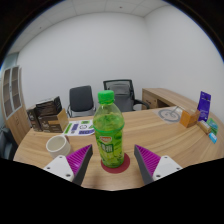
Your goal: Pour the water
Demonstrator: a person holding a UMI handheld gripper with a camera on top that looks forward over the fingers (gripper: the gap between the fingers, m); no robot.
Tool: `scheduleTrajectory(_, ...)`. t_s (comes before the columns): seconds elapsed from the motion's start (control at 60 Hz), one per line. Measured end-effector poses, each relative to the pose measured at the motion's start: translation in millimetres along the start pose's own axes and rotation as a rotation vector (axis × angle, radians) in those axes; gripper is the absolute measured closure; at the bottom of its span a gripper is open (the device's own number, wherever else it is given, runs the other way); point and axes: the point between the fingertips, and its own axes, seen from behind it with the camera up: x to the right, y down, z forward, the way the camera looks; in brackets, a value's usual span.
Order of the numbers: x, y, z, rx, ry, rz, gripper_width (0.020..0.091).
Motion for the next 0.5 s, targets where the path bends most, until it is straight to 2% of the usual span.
scheduleTrajectory(0.117,3.4,14.2,-54.4,-0.067,0.019,-0.015,0.0242)
scheduleTrajectory(0.233,-4.0,7.4,-108.8,-0.103,0.03,-0.017,0.0241)
scheduleTrajectory(0.5,-61.3,-33.2,-185.4,-0.082,-0.013,-0.014,0.0243)
